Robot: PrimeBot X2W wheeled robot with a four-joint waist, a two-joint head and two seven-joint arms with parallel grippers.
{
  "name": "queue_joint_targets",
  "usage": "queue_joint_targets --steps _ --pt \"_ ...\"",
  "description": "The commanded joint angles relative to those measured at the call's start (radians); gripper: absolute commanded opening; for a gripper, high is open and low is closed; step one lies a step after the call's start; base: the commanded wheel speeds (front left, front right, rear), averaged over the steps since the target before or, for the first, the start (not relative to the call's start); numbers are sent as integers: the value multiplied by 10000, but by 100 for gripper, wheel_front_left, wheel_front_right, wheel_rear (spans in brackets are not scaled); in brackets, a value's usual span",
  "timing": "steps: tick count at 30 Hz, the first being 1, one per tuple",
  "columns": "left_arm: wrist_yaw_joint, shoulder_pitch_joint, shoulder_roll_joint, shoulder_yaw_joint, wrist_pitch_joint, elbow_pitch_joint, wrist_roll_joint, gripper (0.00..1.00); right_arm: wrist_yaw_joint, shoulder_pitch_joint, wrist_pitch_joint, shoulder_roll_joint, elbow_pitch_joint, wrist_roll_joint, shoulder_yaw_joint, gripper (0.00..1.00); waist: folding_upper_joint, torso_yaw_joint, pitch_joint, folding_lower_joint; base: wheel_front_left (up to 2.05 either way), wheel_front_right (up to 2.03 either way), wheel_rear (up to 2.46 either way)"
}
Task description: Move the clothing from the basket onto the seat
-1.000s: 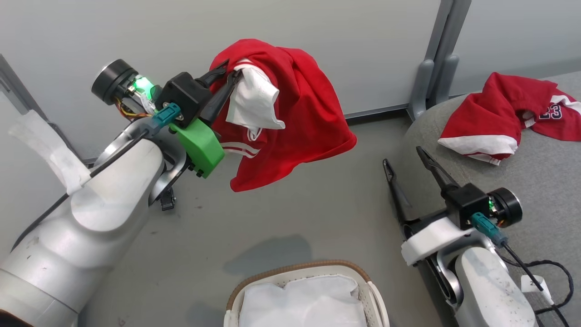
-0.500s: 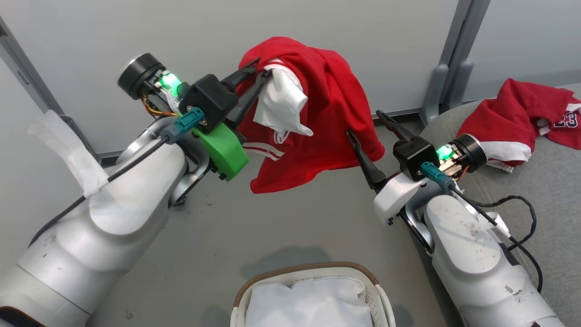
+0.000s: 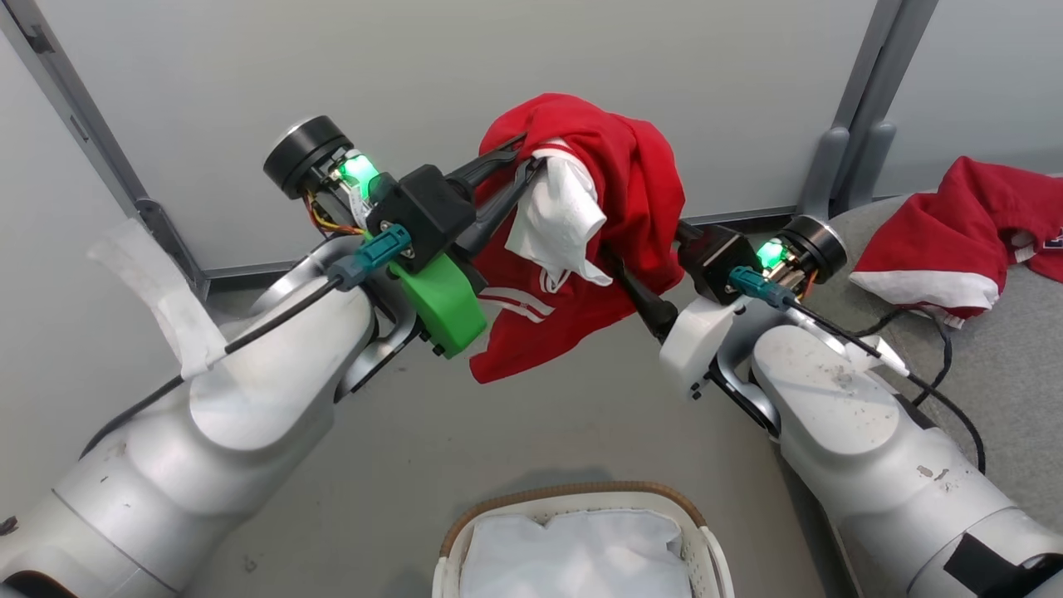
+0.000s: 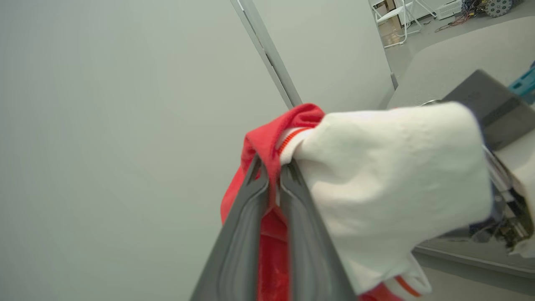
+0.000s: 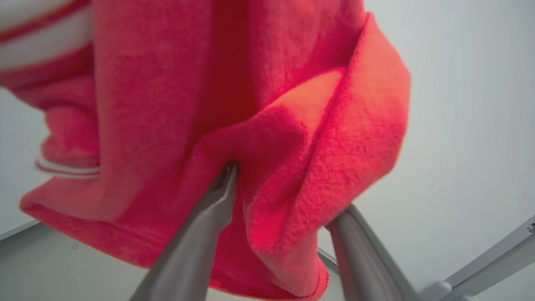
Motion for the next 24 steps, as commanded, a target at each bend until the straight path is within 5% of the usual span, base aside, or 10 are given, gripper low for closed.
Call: queue_joint_targets --steps 1,8,9,11,12,13,24 --pt "36 279 1 29 -34 50 -175 0 -14 -129 -1 -144 -128 259 179 0 0 -18 6 1 0 0 0" --pt "314 1048 -52 322 -314 296 -707 0 -14 13 -1 -495 -816 812 245 0 0 -97 23 1 0 0 0" --pt "395 1240 -86 397 -375 327 -820 9 -14 94 -1 -525 -905 799 112 0 0 -112 22 1 0 0 0" --pt "513 1630 -155 486 -464 397 -947 44 -14 232 -1 -560 -1071 719 -220 0 0 -133 11 1 0 0 0" --pt "578 1839 -187 534 -510 434 -979 91 -14 331 -1 -573 -1161 655 -420 0 0 -142 3 1 0 0 0" --pt "624 2006 -213 575 -553 467 -1024 100 -14 410 -1 -570 -1224 631 -574 0 0 -151 -1 1 0 0 0" --pt "993 4721 -855 1908 -619 -172 -829 100 -14 1438 -1 -595 -1697 -31 -1936 0 0 -373 -94 1 0 0 0"
